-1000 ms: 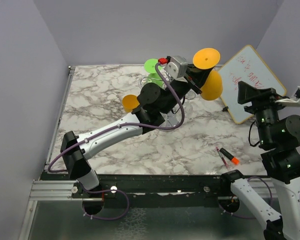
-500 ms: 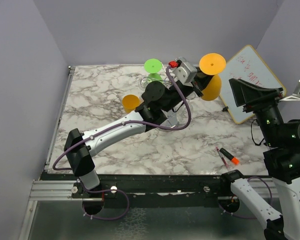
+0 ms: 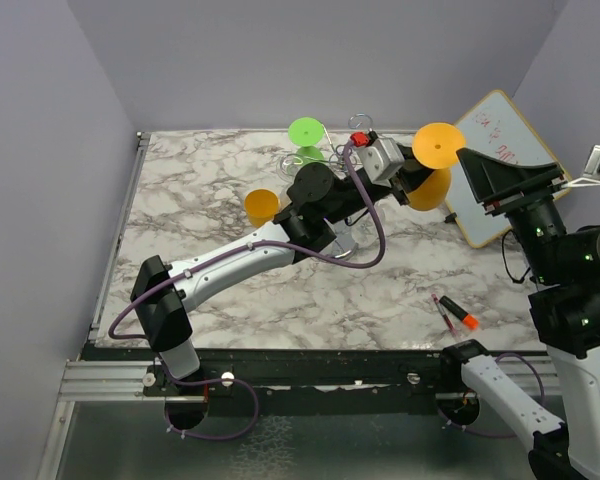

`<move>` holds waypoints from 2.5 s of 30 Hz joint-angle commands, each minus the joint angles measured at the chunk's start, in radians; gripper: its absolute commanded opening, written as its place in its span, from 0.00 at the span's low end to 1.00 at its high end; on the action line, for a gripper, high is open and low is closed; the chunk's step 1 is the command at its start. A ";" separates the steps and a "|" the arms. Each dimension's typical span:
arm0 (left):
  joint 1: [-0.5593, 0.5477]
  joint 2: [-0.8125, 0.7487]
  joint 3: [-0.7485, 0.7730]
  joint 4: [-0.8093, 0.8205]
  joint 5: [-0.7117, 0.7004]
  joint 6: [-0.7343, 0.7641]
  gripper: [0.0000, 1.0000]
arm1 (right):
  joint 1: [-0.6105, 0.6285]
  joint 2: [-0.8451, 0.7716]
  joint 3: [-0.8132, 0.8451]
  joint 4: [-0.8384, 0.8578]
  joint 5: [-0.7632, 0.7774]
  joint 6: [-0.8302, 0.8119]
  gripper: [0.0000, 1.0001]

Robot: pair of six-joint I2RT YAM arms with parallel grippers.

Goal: Place the wine glass upside down on the wine glass rack

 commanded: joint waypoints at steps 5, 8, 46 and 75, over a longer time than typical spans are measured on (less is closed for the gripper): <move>0.000 0.006 -0.014 0.012 0.100 0.020 0.00 | -0.001 0.013 0.012 -0.104 0.045 0.058 0.39; 0.000 0.003 -0.021 0.012 0.105 0.021 0.00 | -0.001 0.013 0.006 -0.102 0.044 0.068 0.31; 0.000 -0.187 -0.252 -0.014 0.093 0.006 0.95 | -0.001 -0.033 -0.047 -0.162 0.221 0.119 0.01; 0.000 -0.858 -0.499 -0.589 -0.689 0.056 0.99 | 0.000 0.317 -0.049 0.086 0.394 0.000 0.01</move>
